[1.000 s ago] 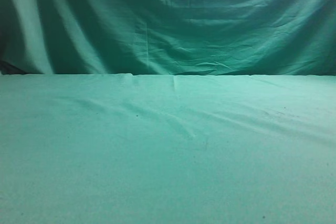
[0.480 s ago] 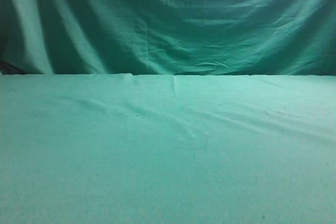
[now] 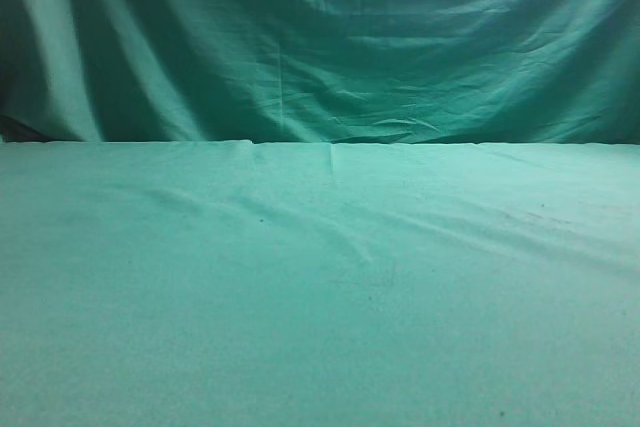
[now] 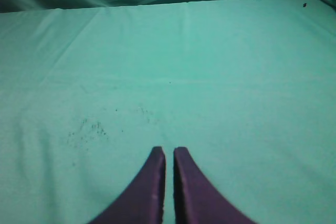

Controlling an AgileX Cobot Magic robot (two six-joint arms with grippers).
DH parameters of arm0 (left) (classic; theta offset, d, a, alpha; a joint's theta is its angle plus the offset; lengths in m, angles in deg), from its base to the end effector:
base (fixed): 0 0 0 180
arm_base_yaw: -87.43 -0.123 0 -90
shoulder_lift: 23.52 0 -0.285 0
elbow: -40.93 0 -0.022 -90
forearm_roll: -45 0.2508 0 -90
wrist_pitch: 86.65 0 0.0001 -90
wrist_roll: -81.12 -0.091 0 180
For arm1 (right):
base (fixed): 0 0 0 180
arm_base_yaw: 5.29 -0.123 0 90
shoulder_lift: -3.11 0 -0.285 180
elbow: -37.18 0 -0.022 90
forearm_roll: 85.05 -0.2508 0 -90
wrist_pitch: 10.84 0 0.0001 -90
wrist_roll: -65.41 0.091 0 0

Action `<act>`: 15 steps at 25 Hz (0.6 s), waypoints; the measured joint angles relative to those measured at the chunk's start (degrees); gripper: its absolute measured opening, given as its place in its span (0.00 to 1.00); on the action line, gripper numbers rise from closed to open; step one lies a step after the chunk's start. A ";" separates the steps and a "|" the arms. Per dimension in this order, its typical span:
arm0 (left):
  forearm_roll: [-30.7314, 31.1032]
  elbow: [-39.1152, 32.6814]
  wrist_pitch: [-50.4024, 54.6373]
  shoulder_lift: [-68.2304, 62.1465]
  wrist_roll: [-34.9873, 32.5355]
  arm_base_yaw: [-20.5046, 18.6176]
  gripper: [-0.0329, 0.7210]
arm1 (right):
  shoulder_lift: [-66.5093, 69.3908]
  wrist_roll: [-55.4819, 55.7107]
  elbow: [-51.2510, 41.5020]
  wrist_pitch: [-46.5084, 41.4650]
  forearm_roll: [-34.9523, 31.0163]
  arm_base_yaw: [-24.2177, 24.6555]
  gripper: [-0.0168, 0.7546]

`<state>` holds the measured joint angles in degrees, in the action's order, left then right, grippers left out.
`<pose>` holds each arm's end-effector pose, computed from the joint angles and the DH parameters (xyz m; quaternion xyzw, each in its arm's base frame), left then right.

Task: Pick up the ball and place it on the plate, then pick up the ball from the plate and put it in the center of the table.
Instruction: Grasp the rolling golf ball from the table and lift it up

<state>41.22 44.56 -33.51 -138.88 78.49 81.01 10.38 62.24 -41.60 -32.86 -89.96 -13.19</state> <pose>0.3850 0.0385 0.2204 -0.0489 0.9897 -0.0183 0.1334 0.0516 0.0101 0.1701 -0.0554 0.8071 0.0605 0.5848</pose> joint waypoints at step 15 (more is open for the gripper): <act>-22.43 5.42 1.89 16.14 -20.21 4.08 0.04 | 0.00 0.00 0.00 0.00 0.00 0.00 0.08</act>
<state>18.79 49.98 -31.62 -122.74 58.28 85.09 10.38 62.24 -41.60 -32.86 -89.96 -13.19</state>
